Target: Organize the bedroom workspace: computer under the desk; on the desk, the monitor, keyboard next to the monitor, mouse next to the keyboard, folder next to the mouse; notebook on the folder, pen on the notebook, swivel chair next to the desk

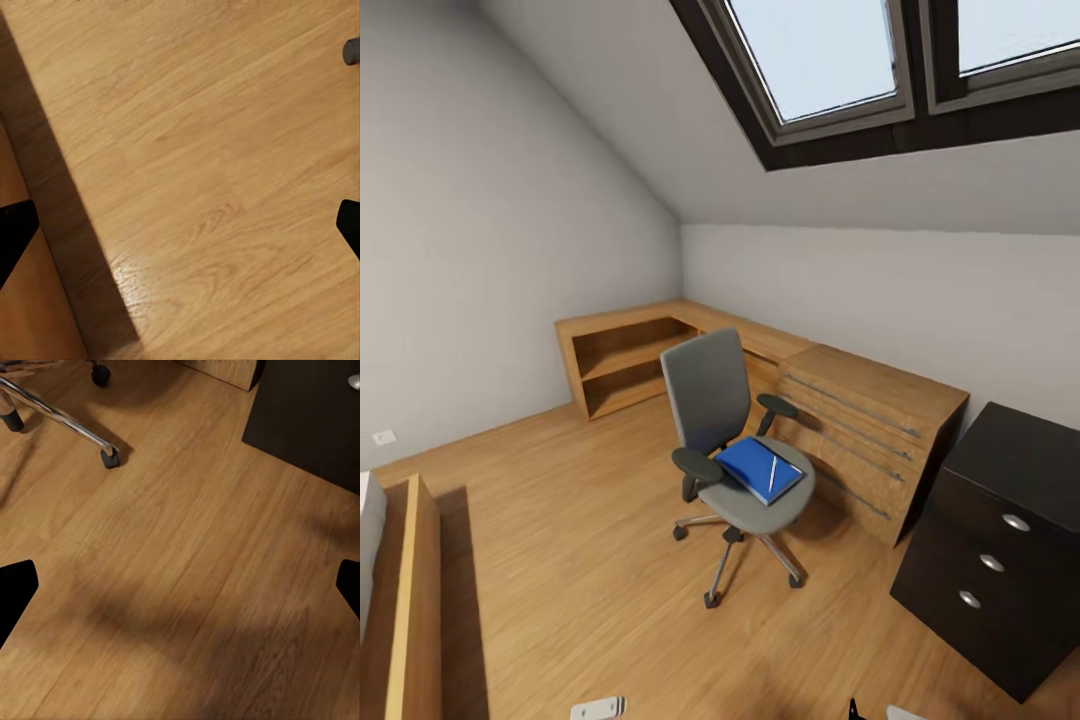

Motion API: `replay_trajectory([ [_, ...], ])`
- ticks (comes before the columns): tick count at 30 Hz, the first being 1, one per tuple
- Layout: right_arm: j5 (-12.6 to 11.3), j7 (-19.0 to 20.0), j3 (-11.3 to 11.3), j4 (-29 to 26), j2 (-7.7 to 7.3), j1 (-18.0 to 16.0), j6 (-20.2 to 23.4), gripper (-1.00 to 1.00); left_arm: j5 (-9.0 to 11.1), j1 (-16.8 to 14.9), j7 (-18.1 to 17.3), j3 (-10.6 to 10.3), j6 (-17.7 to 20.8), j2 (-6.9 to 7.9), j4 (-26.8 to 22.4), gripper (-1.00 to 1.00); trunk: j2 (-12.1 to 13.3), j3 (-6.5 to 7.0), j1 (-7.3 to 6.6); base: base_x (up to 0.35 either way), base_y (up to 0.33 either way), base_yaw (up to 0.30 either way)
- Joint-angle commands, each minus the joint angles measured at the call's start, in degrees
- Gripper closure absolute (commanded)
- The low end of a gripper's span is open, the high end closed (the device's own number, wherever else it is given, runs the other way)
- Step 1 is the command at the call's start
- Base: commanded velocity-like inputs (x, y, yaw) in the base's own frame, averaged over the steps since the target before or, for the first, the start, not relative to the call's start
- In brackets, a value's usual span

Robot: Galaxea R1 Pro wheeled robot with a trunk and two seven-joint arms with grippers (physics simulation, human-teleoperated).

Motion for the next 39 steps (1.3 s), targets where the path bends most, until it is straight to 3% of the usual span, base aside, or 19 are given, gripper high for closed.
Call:
replay_trajectory([
  [1, -0.1, 0.0, -0.1, 0.1, 0.01, -0.1, -0.3, -1.0, 0.5, 0.0, 0.3, -0.5, -0.2, 0.04, 0.0, -1.0, 0.4, 0.12, -0.23, 0.0, 0.0, 0.0],
  [14, -0.4, 0.3, -0.3, -1.0, 1.28, -0.1, -0.9, -1.0, 0.6, 0.0, 0.3, -0.5, 0.2, 0.12, 0.1, -1.0, 5.6, 2.46, -3.08, 0.0, 0.0, 0.0],
  [19, -0.8, 0.2, -0.7, -7.8, 0.29, -0.1, -0.8, -1.0, 0.6, 0.0, -1.0, -0.4, 0.3, 0.04, 0.8, -1.0, 7.6, 3.36, -4.18, 0.0, 0.0, 0.0],
  [26, -0.7, 0.4, -0.4, -4.2, 0.24, -0.1, -1.1, -1.0, 0.7, 0.0, -2.3, -0.4, -0.3, -0.02, 1.5, -1.0, 10.4, 4.61, -5.72, 0.0, 0.0, 0.0],
  [32, -0.6, 0.4, -0.4, -3.4, 0.37, -0.1, -1.1, -1.0, 0.7, 0.0, -2.4, -0.5, -1.1, -0.18, 1.4, -1.0, 10.4, 4.74, -5.72, 0.0, 0.0, -0.061],
  [39, -0.5, 0.4, -0.3, -3.3, 0.22, -0.1, -1.2, -1.0, 0.6, 0.0, -2.4, -0.5, -7.1, -0.28, 1.5, -1.0, 10.4, 5.02, -5.72, 0.0, 0.0, -0.197],
])
